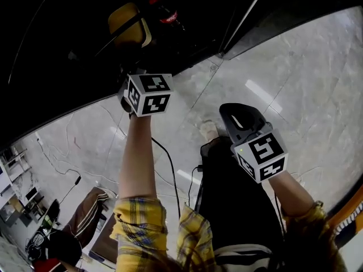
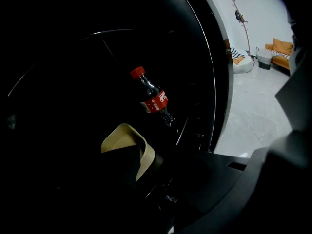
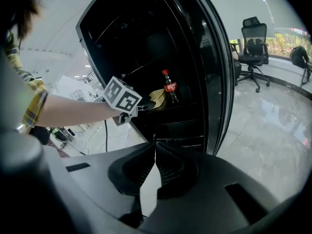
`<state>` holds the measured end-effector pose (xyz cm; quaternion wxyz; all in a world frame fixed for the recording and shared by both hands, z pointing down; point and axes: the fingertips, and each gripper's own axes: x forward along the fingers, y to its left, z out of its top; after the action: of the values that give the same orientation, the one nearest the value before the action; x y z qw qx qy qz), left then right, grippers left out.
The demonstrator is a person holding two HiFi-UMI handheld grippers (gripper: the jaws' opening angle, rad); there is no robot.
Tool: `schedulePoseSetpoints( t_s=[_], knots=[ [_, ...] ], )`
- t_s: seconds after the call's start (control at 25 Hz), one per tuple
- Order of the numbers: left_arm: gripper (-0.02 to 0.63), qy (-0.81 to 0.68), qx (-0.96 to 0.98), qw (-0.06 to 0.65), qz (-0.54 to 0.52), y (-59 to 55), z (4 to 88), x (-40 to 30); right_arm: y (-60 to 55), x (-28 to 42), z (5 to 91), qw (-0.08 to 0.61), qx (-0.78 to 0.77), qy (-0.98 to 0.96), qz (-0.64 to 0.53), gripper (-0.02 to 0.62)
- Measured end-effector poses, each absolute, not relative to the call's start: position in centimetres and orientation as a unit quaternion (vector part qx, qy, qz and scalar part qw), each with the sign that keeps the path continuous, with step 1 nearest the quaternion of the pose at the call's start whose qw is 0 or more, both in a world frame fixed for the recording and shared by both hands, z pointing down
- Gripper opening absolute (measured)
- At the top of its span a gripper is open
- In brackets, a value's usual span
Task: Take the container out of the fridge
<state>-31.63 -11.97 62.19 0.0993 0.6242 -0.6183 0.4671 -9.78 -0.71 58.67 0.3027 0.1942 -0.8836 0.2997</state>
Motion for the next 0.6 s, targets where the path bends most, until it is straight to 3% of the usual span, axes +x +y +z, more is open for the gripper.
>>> schedulePoseSetpoints(
  t_s=[0.6],
  knots=[
    [0.156, -0.656, 0.593, 0.140, 0.446, -14.0, 63.3, -33.3, -0.2, -9.5, 60.6, 0.310, 0.184, -0.878, 0.316, 0.029]
  ],
)
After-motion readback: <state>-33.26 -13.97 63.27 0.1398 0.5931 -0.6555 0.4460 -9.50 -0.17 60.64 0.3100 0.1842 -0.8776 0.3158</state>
